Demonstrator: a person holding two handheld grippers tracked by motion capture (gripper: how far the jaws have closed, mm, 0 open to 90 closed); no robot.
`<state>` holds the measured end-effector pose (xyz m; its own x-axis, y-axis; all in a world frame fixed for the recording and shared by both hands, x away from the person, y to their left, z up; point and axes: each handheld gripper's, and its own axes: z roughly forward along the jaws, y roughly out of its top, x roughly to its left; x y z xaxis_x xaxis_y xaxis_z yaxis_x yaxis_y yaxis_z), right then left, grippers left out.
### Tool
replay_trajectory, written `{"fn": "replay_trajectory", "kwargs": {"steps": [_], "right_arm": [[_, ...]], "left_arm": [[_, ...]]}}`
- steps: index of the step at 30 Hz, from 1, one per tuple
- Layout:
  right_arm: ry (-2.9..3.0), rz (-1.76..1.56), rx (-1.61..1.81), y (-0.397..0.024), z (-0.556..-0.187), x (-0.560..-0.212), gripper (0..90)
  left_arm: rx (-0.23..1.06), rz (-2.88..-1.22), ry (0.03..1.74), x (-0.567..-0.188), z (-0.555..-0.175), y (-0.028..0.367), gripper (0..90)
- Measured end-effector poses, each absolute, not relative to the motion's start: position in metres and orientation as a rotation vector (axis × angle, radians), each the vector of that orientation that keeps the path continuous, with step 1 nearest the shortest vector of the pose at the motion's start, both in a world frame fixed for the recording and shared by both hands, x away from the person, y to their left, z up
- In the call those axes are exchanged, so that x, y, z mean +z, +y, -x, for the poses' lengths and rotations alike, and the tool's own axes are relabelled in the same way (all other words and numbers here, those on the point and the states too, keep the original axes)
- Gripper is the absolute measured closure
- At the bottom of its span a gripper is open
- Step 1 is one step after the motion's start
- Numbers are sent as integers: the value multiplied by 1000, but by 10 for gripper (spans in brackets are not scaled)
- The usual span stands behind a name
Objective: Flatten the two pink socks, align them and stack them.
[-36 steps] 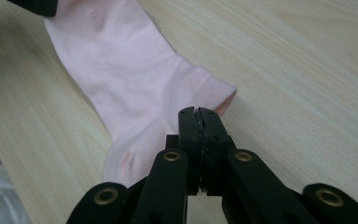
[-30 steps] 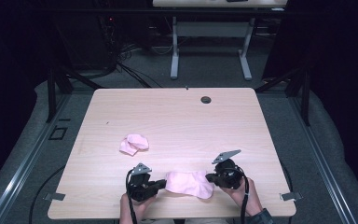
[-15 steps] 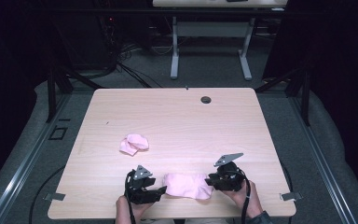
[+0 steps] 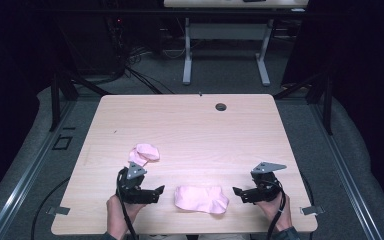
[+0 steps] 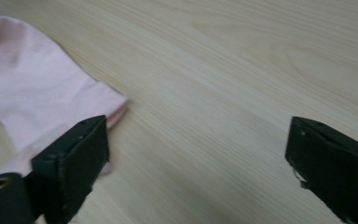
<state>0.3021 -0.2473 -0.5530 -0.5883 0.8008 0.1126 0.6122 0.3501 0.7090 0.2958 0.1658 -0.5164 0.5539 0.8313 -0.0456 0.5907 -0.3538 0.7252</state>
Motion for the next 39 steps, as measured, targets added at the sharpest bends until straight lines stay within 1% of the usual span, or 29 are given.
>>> {"fn": "replay_trajectory", "kwargs": {"steps": [1, 4, 6, 8, 10, 14, 15, 19, 22, 26, 34, 39], "right_arm": [[2343, -1284, 1064, -252, -303, -555, 1], [2285, -1320, 1057, -266, -303, -563, 0], [2262, -1338, 1043, -275, -303, -568, 0], [2231, -1360, 1030, -281, -302, -573, 0], [2206, -1374, 1020, -288, -302, -578, 0], [2170, -1382, 992, -294, -301, -583, 10], [2161, -1384, 1001, -294, -301, -584, 15], [2155, -1383, 997, -294, -302, -585, 16], [2156, -1375, 989, -293, -301, -585, 21], [2153, -1362, 973, -292, -300, -586, 25], [2159, -1357, 947, -290, -301, -586, 44], [2156, -1362, 949, -290, -301, -587, 59]], "left_arm": [[453, -2075, 1149, -514, -301, 169, 92], [507, -2068, 1181, -509, -318, 180, 55], [516, -2070, 1208, -508, -331, 187, 38], [505, -2071, 1237, -508, -346, 193, 37], [508, -2082, 1263, -510, -362, 197, 54], [436, -2083, 1337, -523, -394, 204, 127], [438, -2076, 1354, -526, -400, 205, 141], [375, -2062, 1412, -539, -422, 206, 178], [382, -2071, 1441, -545, -431, 205, 210], [400, -2091, 1458, -552, -437, 201, 264], [383, -2152, 1468, -558, -441, 199, 468], [385, -2156, 1481, -560, -442, 199, 543]]}}
